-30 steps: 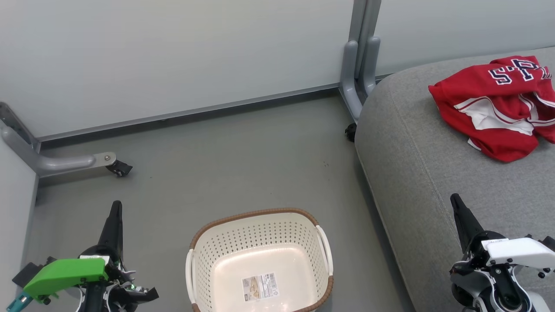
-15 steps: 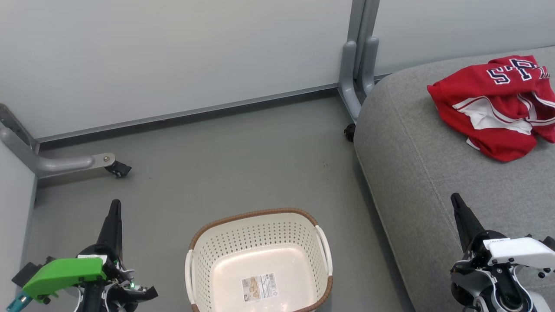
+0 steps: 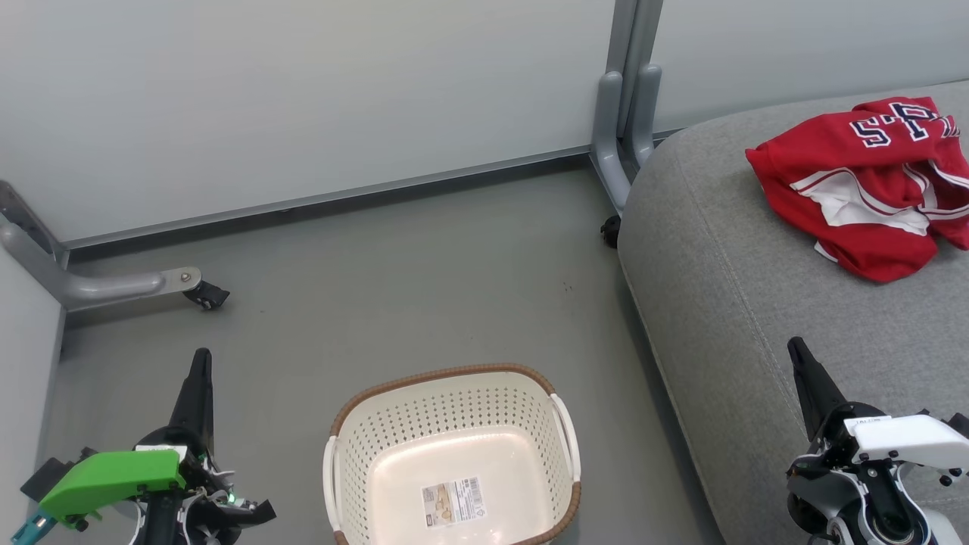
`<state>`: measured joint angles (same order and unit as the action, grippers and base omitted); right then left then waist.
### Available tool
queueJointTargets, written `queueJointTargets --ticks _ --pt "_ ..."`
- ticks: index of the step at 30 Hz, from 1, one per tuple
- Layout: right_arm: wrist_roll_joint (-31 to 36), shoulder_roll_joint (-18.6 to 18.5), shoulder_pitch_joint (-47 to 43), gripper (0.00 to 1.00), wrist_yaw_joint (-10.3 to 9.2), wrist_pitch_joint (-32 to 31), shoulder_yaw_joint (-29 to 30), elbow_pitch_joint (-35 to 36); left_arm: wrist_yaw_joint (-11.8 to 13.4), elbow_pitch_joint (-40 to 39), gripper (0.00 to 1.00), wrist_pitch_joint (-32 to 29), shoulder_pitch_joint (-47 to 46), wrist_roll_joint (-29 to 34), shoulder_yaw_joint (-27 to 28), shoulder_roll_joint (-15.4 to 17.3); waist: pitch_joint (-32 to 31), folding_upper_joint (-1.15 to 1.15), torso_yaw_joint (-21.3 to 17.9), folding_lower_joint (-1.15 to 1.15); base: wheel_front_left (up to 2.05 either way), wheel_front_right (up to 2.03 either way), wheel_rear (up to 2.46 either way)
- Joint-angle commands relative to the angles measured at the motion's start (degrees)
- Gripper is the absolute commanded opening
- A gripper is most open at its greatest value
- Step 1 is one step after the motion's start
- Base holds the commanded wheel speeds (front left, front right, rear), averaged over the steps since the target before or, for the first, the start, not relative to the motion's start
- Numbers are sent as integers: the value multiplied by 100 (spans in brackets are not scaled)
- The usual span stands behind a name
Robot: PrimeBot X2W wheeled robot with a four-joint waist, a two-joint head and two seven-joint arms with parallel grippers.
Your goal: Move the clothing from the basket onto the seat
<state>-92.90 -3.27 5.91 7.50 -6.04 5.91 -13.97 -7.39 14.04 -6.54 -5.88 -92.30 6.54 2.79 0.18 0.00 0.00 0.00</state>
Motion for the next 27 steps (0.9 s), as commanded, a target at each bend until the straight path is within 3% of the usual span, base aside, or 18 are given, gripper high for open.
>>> queueJointTargets --ticks 1,27 --pt "2 -11 47 0 -2 -24 16 -13 -26 6 0 -22 -64 -16 18 21 0 0 0 0 0 0 0" --pt "23 2 49 0 -2 -34 35 -14 -26 5 0 -24 -64 -14 19 20 0 0 0 0 0 0 0"
